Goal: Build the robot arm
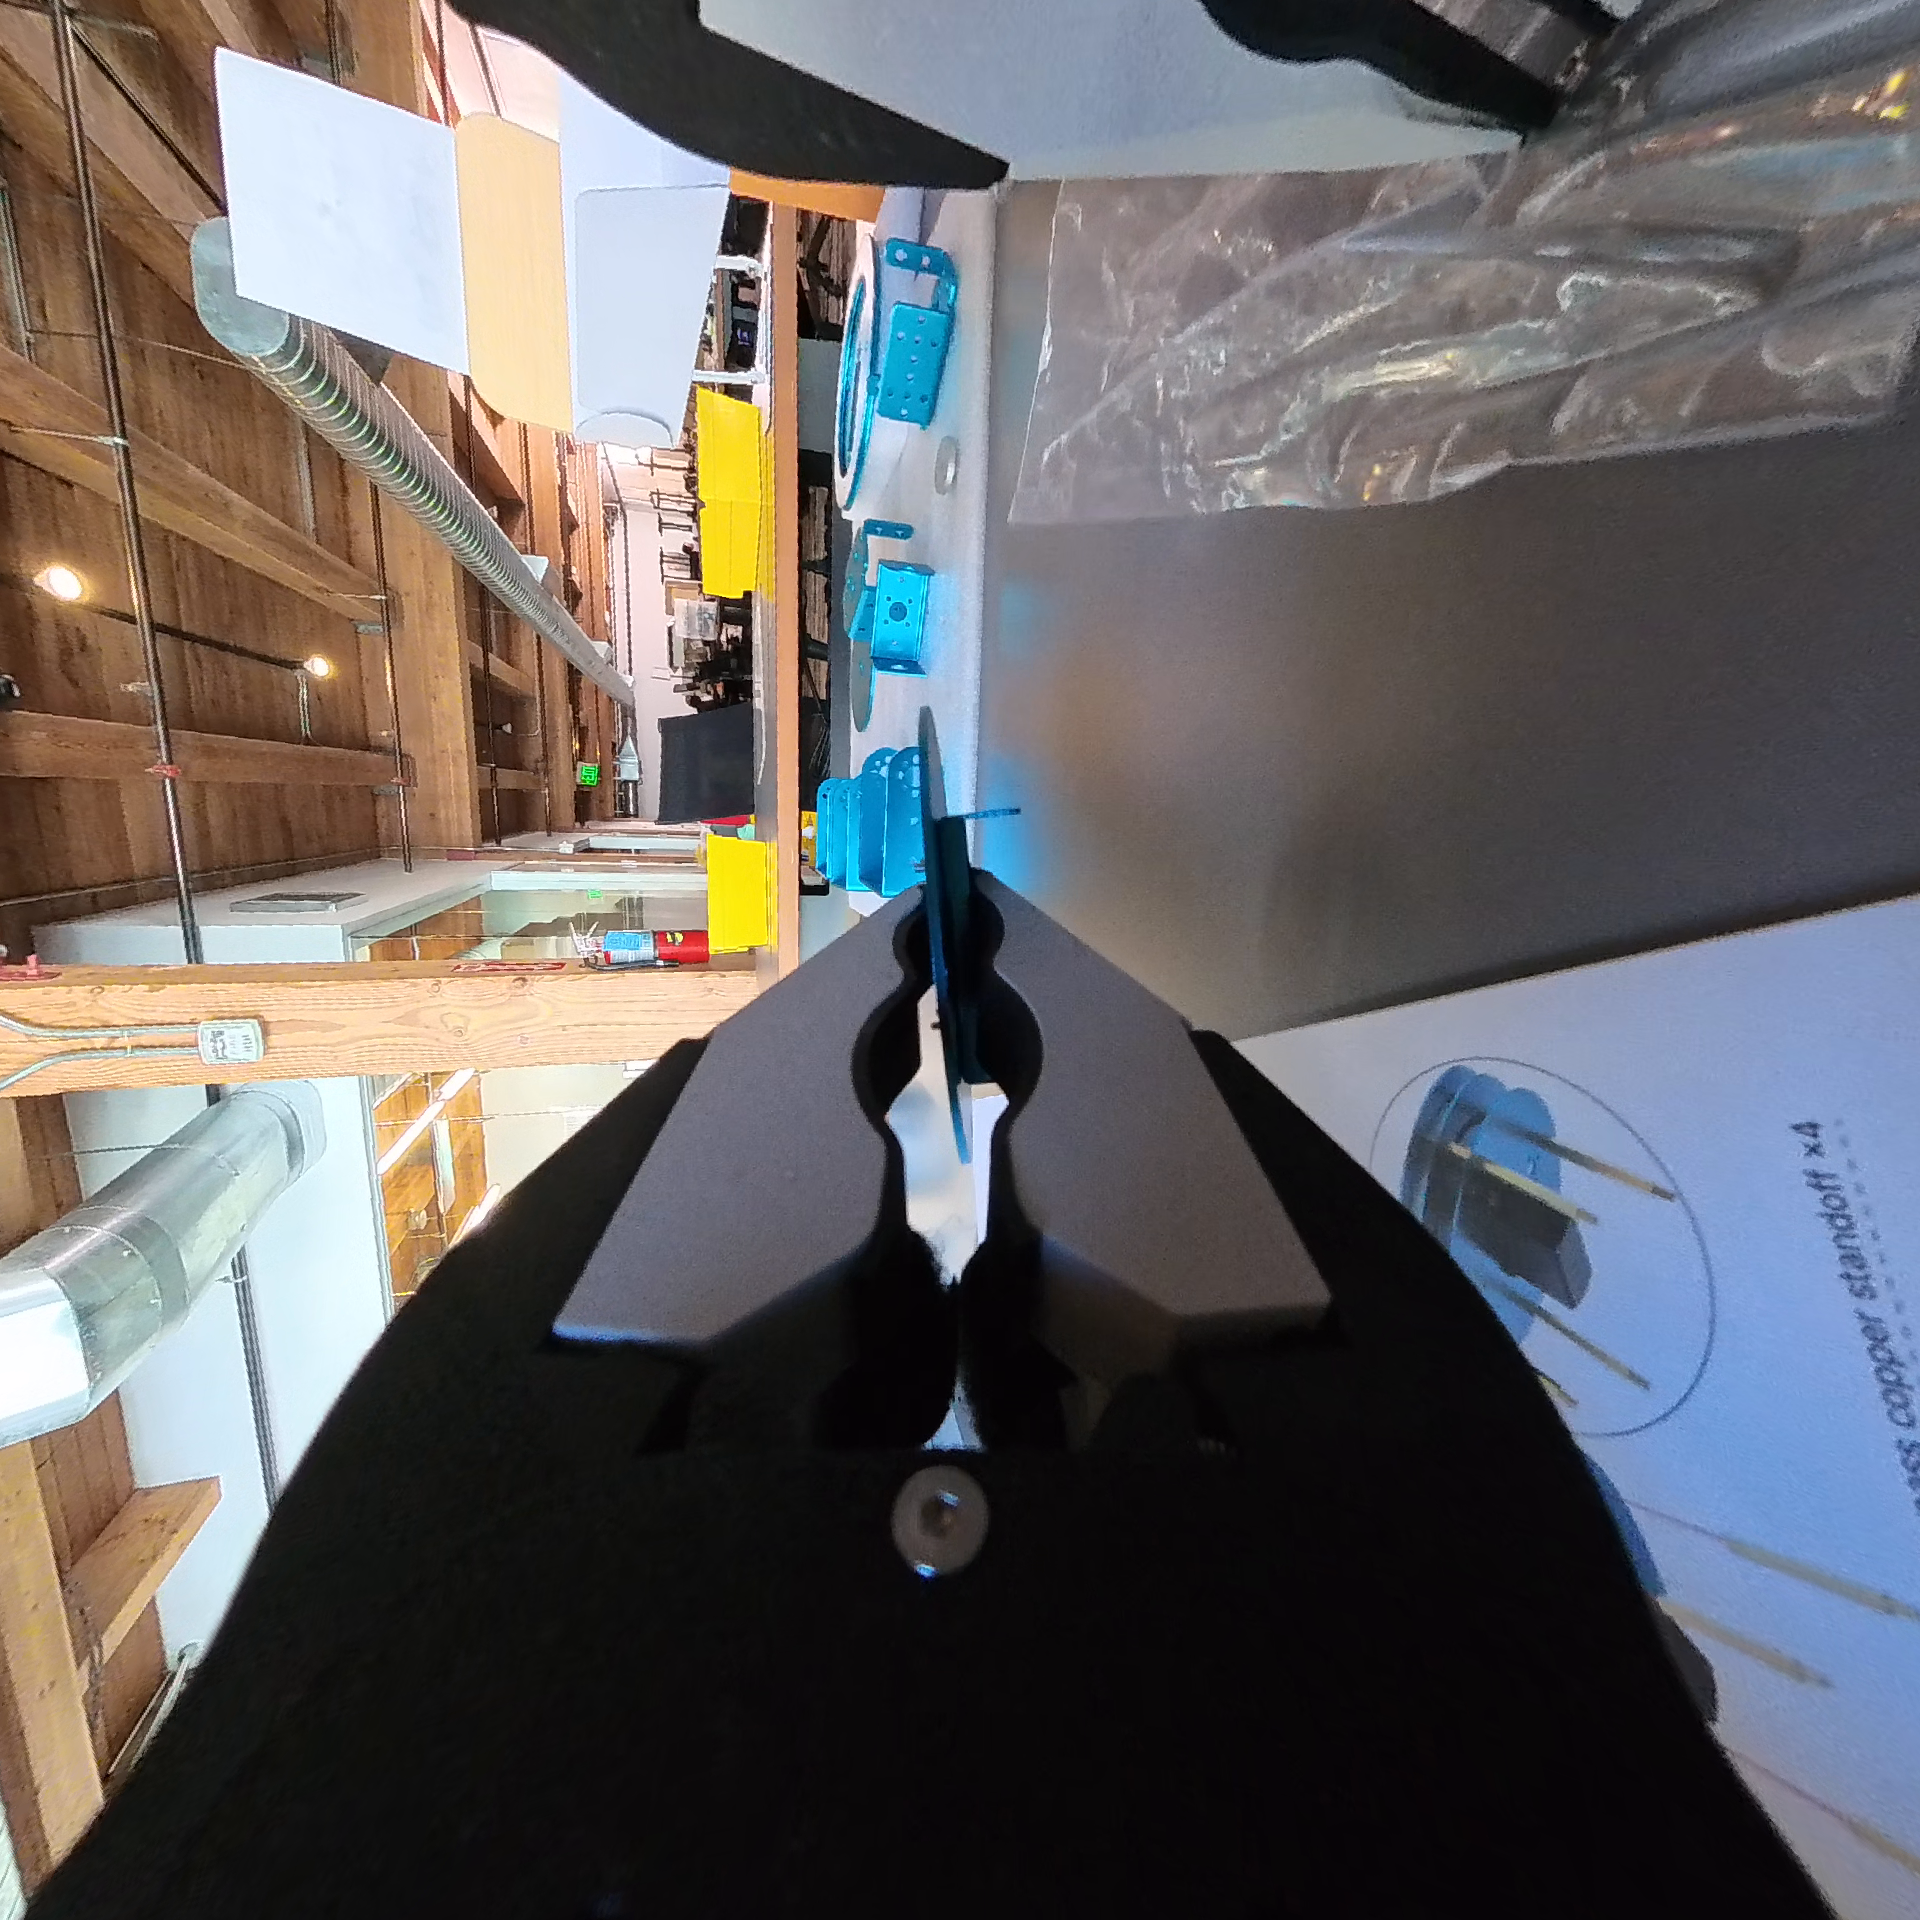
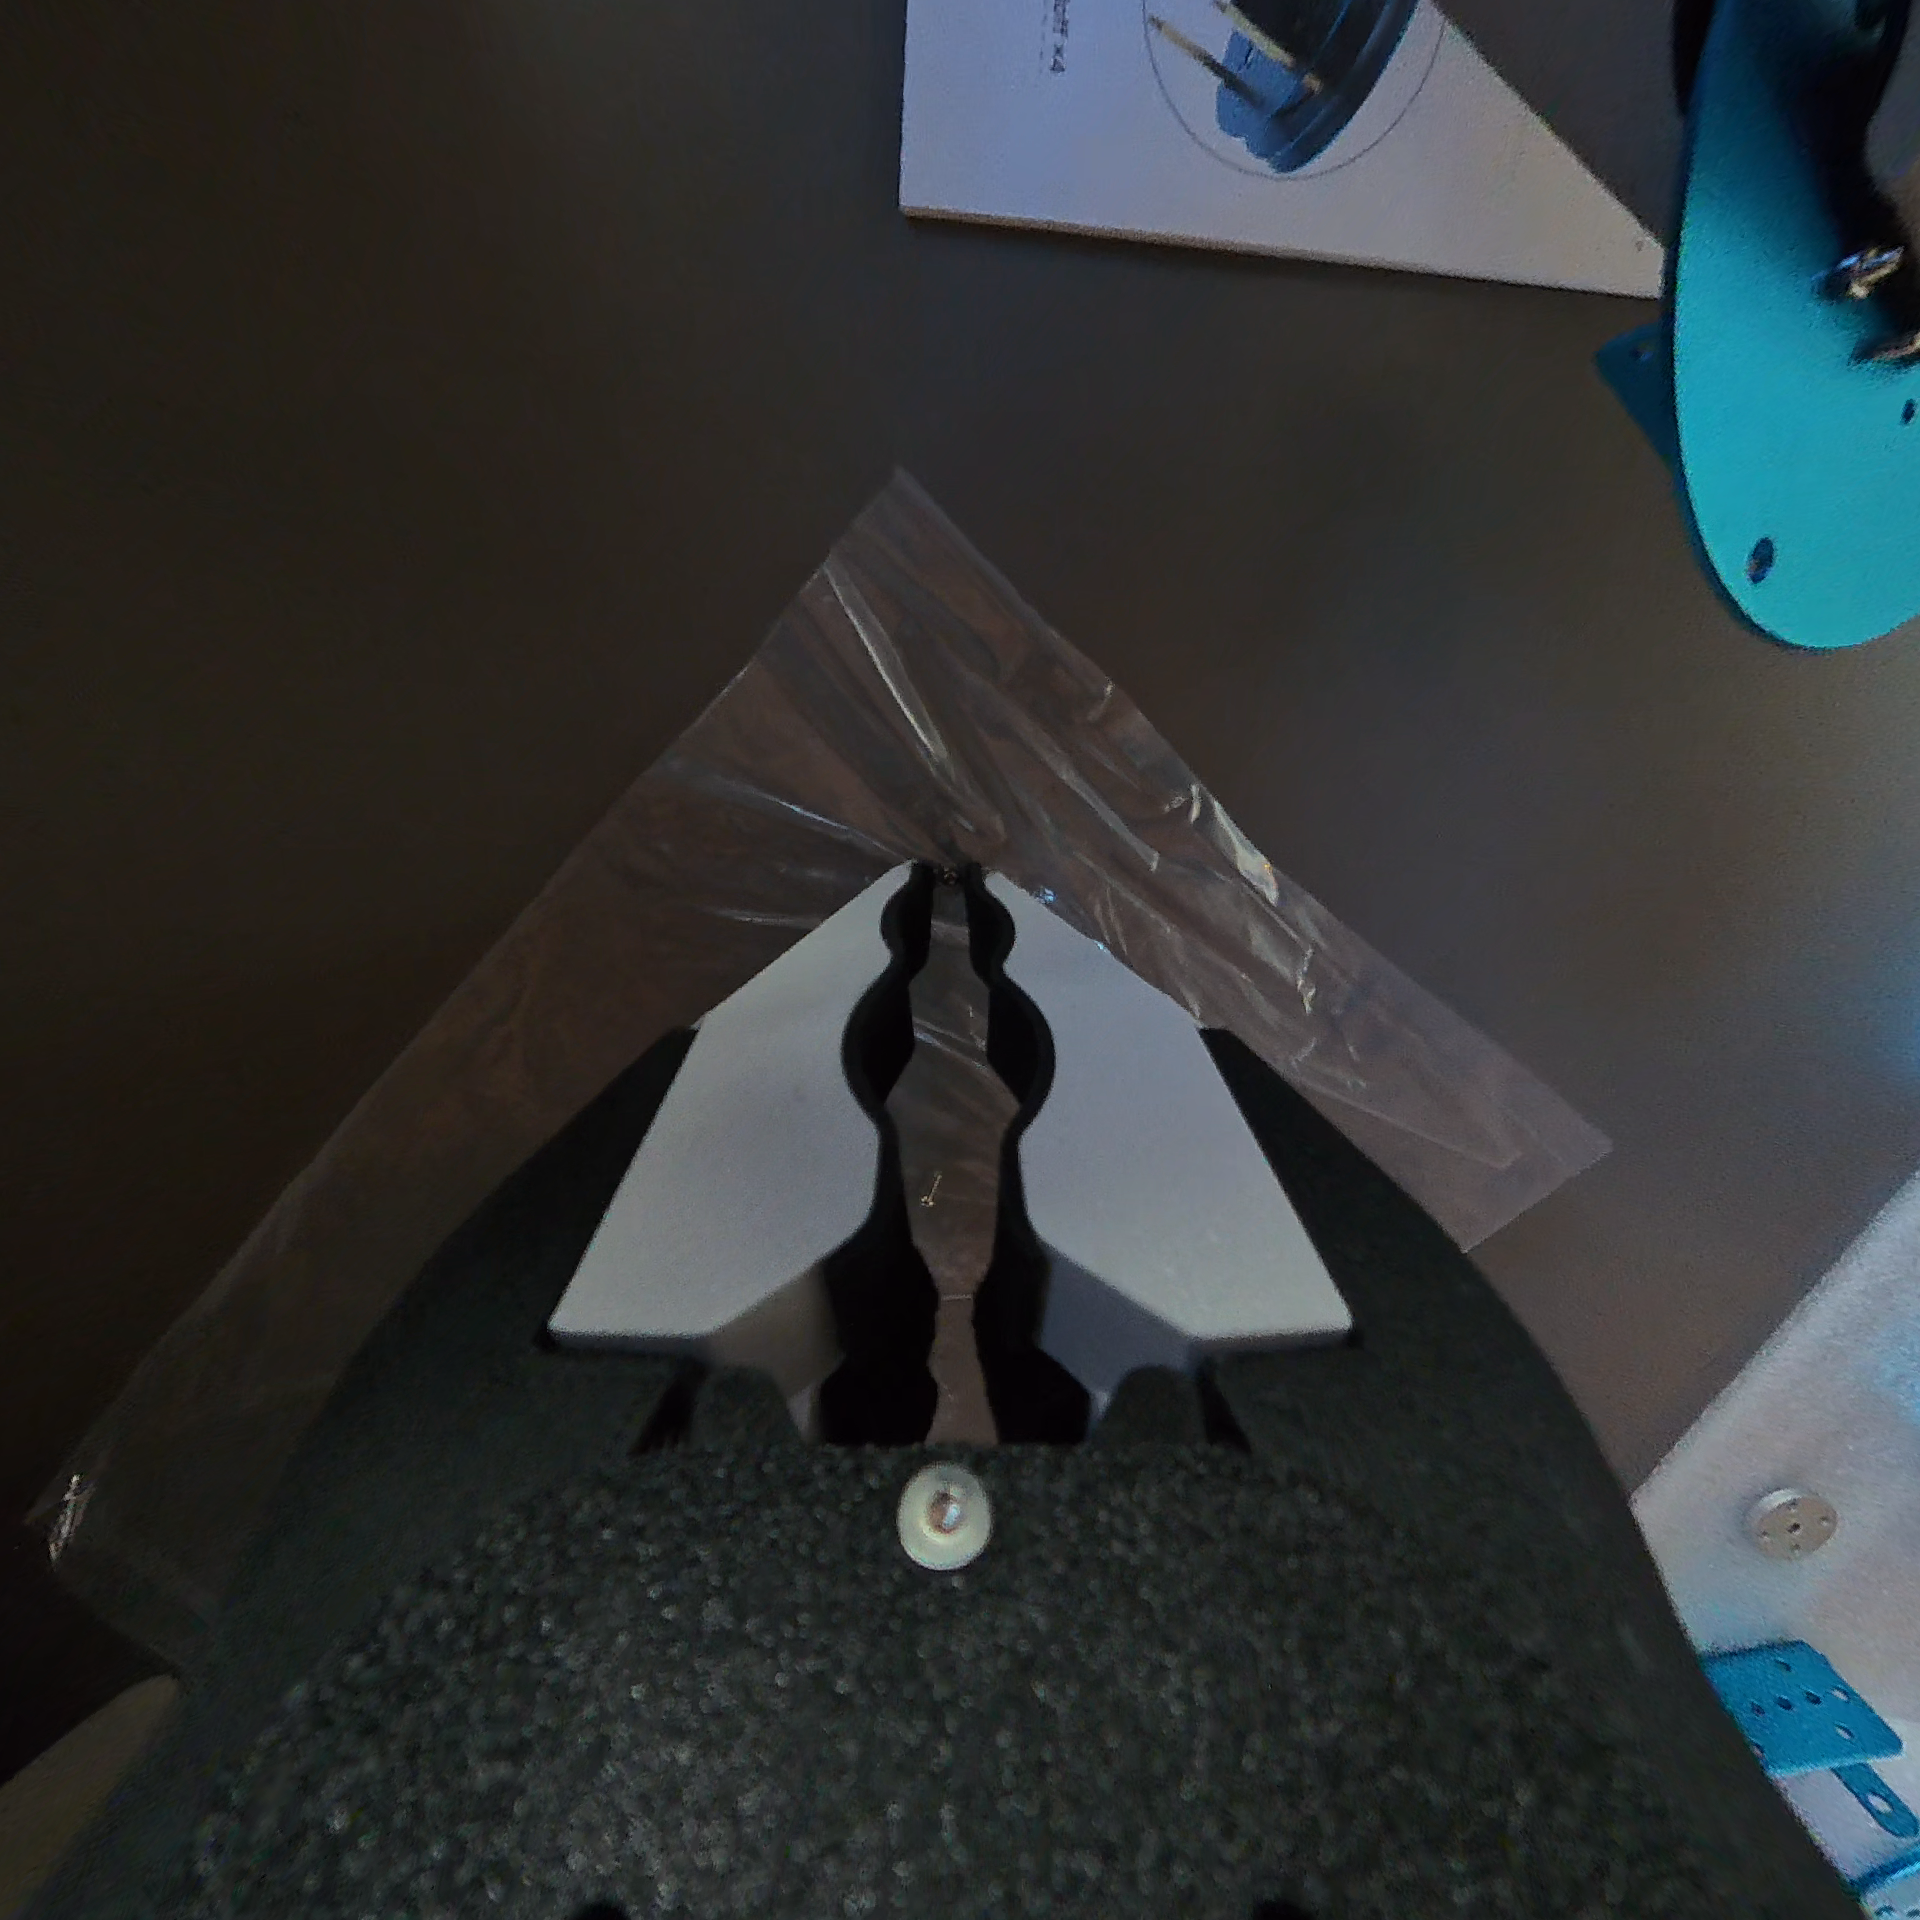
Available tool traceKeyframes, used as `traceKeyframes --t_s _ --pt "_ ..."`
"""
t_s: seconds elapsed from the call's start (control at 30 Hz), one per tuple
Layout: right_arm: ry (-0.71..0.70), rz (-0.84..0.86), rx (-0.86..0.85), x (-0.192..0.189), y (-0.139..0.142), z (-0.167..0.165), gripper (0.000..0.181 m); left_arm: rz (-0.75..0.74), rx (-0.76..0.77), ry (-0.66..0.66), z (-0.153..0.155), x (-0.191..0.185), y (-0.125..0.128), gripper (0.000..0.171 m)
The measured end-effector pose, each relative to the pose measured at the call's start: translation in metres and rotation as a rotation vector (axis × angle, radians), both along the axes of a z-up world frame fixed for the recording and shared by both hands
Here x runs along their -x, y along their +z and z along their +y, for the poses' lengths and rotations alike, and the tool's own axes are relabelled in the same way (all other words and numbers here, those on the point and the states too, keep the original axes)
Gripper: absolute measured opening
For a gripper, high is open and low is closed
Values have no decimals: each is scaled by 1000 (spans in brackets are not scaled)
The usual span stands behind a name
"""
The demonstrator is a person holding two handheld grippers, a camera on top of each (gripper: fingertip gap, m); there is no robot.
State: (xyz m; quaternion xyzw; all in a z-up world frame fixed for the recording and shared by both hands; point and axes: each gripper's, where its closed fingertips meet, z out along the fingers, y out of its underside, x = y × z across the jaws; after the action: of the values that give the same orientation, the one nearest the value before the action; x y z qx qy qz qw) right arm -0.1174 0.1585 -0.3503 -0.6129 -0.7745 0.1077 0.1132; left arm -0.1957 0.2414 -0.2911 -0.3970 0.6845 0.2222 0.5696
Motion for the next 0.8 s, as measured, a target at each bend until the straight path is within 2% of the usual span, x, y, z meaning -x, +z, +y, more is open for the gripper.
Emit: traceKeyframes --t_s 0.43,0.63,0.8 --pt "-34 5 8 -3 0 4 3 -2 -12 -8 -2 -1 2 1" --pt "-6 17 -24 -3 0 4 2 -3 -30 -26 -5 -5 3 1" --pt "-6 43 -38 -1 14 6 2 26 -81 -63 -13 -13 1 1"
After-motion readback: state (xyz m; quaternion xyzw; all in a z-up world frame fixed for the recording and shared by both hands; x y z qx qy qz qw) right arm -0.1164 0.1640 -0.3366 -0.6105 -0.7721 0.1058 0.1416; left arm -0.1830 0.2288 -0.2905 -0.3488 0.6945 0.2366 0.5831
